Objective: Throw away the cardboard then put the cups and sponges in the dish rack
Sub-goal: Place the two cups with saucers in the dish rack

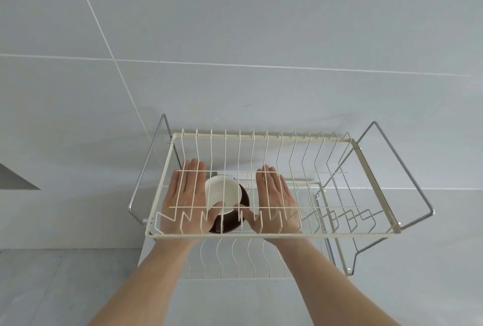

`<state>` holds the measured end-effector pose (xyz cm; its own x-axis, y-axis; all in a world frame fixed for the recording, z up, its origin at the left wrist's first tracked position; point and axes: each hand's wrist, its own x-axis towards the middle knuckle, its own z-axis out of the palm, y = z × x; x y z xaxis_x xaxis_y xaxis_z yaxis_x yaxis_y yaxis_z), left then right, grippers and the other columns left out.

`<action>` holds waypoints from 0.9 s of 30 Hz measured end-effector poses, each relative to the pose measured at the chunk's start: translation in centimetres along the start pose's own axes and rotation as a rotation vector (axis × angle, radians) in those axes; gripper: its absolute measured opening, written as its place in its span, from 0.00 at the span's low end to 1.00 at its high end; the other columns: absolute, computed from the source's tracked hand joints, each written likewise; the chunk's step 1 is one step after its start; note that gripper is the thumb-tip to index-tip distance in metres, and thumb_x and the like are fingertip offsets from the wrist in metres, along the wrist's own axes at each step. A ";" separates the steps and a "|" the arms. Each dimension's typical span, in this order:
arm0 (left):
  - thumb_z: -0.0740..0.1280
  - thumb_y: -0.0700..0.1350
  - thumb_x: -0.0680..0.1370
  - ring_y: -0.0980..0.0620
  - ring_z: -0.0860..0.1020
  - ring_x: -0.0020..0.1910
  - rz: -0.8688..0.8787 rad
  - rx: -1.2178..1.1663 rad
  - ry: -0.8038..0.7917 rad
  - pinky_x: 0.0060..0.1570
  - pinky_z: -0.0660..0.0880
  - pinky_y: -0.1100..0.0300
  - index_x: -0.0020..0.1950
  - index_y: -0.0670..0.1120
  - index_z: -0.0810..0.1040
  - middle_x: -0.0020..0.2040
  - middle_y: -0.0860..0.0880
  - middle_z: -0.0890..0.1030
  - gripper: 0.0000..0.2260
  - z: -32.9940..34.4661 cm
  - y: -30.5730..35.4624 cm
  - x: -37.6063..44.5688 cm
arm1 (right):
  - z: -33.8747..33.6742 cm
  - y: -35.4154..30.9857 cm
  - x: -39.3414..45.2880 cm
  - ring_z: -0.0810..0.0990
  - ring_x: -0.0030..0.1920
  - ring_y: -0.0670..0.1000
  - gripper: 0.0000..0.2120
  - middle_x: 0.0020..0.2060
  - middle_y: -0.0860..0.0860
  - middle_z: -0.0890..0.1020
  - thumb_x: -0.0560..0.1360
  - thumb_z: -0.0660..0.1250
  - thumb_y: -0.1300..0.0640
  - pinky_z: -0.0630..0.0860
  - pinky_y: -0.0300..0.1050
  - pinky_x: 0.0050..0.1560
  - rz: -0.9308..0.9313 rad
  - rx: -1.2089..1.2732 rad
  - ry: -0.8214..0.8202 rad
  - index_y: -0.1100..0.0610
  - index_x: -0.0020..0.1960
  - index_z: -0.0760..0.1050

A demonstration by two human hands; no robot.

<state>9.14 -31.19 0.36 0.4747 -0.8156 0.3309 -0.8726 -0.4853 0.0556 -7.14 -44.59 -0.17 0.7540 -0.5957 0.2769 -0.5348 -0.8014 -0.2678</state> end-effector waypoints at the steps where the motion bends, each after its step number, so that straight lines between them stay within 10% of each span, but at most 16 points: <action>1: 0.64 0.62 0.73 0.39 0.61 0.76 0.008 -0.001 0.008 0.73 0.61 0.42 0.75 0.36 0.63 0.75 0.37 0.67 0.40 -0.2 0.2 -0.3 | -0.2 0.1 -0.5 0.64 0.74 0.64 0.44 0.72 0.65 0.68 0.76 0.52 0.30 0.64 0.62 0.72 0.000 0.000 -0.007 0.68 0.72 0.66; 8: 0.57 0.67 0.76 0.41 0.61 0.76 0.015 -0.019 -0.035 0.75 0.57 0.47 0.77 0.38 0.61 0.76 0.39 0.65 0.40 -2.4 3.1 -3.4 | -1.9 1.0 -5.3 0.55 0.78 0.57 0.46 0.77 0.59 0.60 0.75 0.55 0.29 0.50 0.53 0.78 0.040 -0.108 -0.058 0.63 0.78 0.57; 15: 0.52 0.71 0.73 0.40 0.63 0.75 -0.048 -0.001 -0.205 0.73 0.63 0.47 0.79 0.41 0.54 0.78 0.42 0.60 0.44 -3.7 7.7 -7.4 | -5.5 2.3 -11.8 0.56 0.78 0.54 0.45 0.77 0.54 0.62 0.74 0.54 0.28 0.55 0.49 0.78 0.070 -0.062 -0.110 0.59 0.78 0.55; 27: 0.49 0.70 0.75 0.53 0.48 0.79 0.068 -0.264 -0.311 0.78 0.46 0.56 0.80 0.48 0.46 0.81 0.51 0.51 0.41 -3.6 18.0 -14.6 | -9.2 8.2 -24.5 0.59 0.77 0.50 0.41 0.77 0.51 0.64 0.75 0.57 0.31 0.56 0.47 0.77 0.272 0.044 -0.102 0.57 0.77 0.61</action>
<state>-13.90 -26.90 -0.03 0.3917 -0.9190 0.0439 -0.8835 -0.3623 0.2969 -33.52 -37.09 -0.71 0.6209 -0.7780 0.0954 -0.7073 -0.6086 -0.3596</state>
